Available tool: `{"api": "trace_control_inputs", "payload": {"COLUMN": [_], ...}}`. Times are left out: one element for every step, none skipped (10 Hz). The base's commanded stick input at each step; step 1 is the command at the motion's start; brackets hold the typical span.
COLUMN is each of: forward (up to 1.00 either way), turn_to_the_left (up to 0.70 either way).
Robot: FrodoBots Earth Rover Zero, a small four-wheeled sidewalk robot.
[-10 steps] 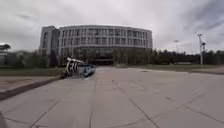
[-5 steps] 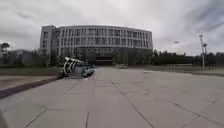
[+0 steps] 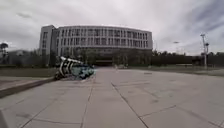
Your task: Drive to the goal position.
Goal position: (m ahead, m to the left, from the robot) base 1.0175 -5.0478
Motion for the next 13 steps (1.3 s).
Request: {"api": "trace_control_inputs", "payload": {"forward": [0.70,0.70,0.70,0.70,0.70,0.70,0.70,0.70,0.70,0.70,0.70,0.70,0.70], "turn_to_the_left": [0.00,0.02,0.00,0.02,0.01,0.00,0.00,0.01,0.02,0.01,0.02,0.01,0.10]}}
